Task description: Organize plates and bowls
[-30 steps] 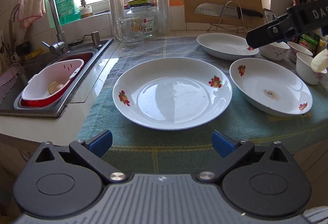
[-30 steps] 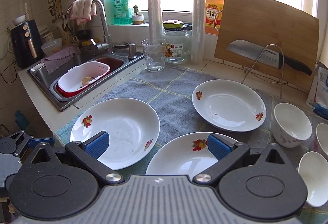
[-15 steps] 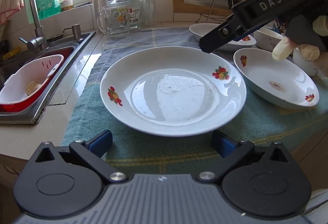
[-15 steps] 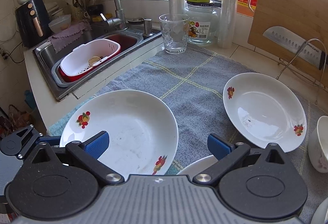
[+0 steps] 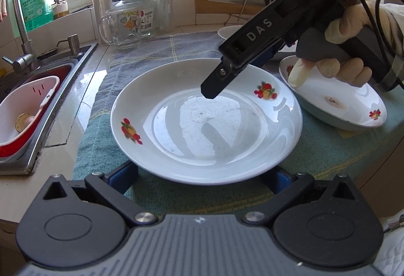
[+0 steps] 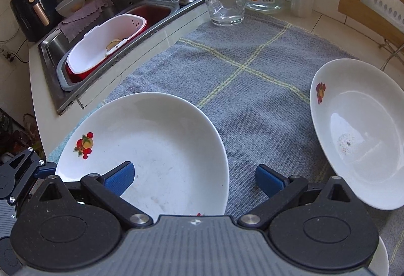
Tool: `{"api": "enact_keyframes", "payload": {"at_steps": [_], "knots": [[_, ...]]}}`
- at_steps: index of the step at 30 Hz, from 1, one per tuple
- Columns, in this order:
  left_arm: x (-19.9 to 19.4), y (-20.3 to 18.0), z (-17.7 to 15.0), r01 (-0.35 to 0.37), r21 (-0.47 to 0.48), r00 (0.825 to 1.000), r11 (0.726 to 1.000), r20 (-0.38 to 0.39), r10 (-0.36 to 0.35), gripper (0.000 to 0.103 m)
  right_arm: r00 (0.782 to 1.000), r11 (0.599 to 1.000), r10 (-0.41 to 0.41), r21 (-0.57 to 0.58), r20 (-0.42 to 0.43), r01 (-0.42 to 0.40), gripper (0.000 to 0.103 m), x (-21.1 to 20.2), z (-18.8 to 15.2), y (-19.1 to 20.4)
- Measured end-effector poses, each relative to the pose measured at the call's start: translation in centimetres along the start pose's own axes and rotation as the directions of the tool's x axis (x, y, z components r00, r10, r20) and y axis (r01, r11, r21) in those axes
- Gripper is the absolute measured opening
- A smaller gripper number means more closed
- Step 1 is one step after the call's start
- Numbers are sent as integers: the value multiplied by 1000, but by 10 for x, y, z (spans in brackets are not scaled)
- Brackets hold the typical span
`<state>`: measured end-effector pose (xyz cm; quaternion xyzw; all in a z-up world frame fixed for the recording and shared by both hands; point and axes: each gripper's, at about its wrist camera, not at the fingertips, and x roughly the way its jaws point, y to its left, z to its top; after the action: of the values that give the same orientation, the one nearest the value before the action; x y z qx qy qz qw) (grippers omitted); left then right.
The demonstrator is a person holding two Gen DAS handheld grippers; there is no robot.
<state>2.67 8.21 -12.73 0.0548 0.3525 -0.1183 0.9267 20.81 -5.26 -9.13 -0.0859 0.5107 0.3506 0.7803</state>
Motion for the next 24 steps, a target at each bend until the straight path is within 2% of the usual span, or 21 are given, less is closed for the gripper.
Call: {"api": "enact_keyframes", "payload": {"at_steps": [3, 10, 12, 14, 19, 24], "knots": [[1, 2, 1, 12, 12, 1000, 1000, 2, -12, 103, 1000, 1000, 12, -26, -16, -12, 103, 3, 5, 1], [3, 4, 4, 43, 44, 999, 998, -7, -43, 103, 995, 994, 98, -38, -34, -99, 103, 3, 15, -2], [4, 5, 5, 48, 53, 999, 997, -8, -48, 103, 992, 992, 124, -31, -37, -126, 97, 3, 19, -4], [3, 4, 5, 50, 59, 999, 997, -10, -49, 103, 989, 990, 140, -24, -46, -141, 87, 4, 23, -7], [2, 6, 6, 50, 79, 999, 996, -15, -49, 102, 980, 982, 189, -4, -66, -190, 81, 4, 28, -14], [2, 7, 8, 56, 93, 998, 994, -21, -54, 102, 962, 968, 252, 23, -105, -251, 80, 6, 31, -18]]}}
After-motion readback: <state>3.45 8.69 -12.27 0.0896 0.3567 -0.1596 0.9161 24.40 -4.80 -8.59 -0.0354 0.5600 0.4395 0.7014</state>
